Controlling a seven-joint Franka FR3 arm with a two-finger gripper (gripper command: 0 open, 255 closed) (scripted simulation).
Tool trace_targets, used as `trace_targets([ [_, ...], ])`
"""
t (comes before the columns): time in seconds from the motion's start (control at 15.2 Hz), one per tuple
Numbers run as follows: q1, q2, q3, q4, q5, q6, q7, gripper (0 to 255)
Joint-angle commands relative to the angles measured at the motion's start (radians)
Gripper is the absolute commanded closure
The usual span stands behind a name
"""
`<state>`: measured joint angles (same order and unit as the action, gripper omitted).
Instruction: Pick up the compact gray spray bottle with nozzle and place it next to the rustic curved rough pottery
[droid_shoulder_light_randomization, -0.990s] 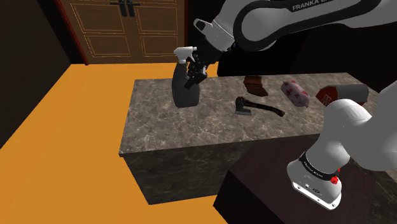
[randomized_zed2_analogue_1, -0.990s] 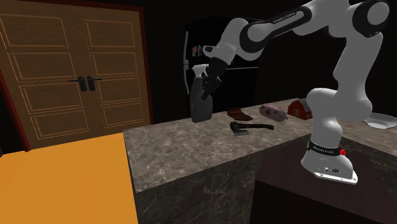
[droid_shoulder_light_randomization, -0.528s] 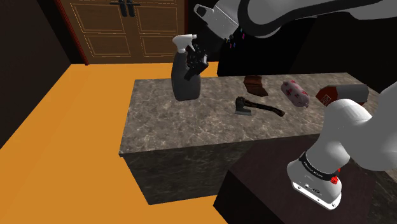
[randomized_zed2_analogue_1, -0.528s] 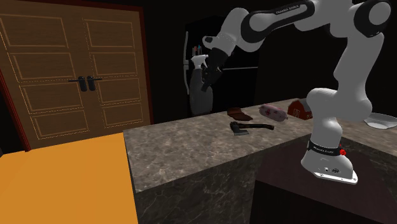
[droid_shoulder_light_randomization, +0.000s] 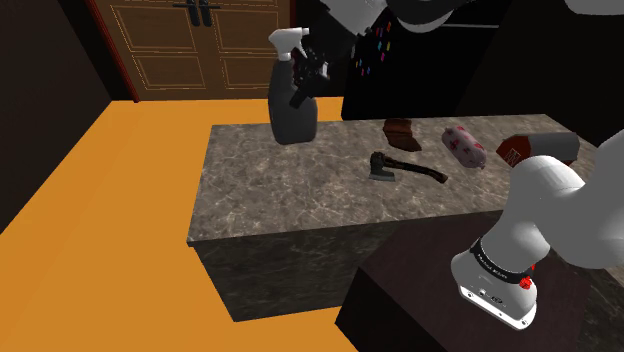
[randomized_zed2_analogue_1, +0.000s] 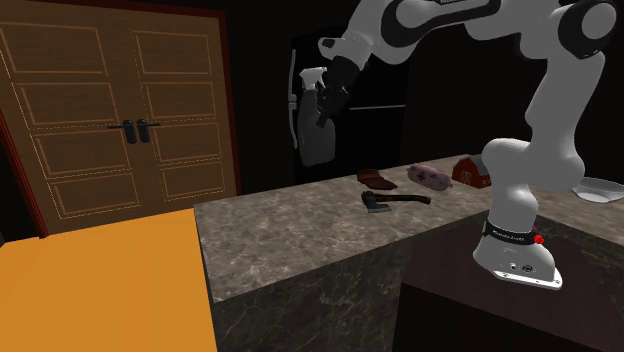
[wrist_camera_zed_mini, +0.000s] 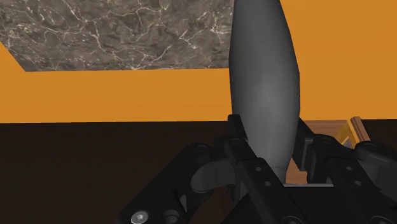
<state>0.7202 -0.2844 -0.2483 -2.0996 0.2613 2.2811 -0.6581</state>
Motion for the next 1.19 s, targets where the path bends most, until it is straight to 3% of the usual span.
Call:
trace_targets([
  [0.0,-0.001,-0.001,0.002,0.024,-0.006,-0.024,0.01,255],
  [0.2,-0.002,-0.001,0.003,0.059,-0.012,-0.058,0.021,255],
  [1.12,-0.109,-0.19,-0.214,-0.156,-0.027,-0.097,-0.286,255],
])
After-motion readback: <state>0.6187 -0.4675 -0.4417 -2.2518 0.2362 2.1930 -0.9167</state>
